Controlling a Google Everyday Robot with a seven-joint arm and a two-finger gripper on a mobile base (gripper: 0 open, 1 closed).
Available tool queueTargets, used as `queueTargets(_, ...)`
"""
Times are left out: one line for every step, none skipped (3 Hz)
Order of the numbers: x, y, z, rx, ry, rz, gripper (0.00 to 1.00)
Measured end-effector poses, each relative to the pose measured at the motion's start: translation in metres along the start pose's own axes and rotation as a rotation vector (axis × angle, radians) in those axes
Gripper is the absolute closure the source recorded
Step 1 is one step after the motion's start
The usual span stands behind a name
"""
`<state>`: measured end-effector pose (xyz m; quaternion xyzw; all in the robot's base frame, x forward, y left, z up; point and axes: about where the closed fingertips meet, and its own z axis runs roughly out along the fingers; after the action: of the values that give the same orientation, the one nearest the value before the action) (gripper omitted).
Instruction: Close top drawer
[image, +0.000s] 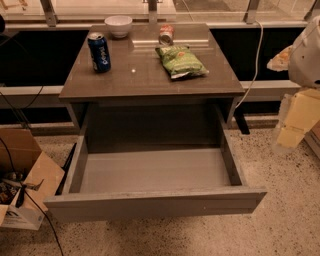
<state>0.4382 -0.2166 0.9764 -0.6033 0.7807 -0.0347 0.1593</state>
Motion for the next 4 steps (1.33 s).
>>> queueTargets(0.0, 0.0, 0.0, 0.0, 0.0, 0.0, 0.0)
queueTargets(0.003, 0.003, 0.005, -0.011, 0.001, 0.0, 0.22)
queueTargets(0.013, 0.011, 0.024, -0.064, 0.013, 0.002, 0.46)
queueTargets(0.029, 0.029, 0.052, -0.105, -0.011, -0.012, 0.69)
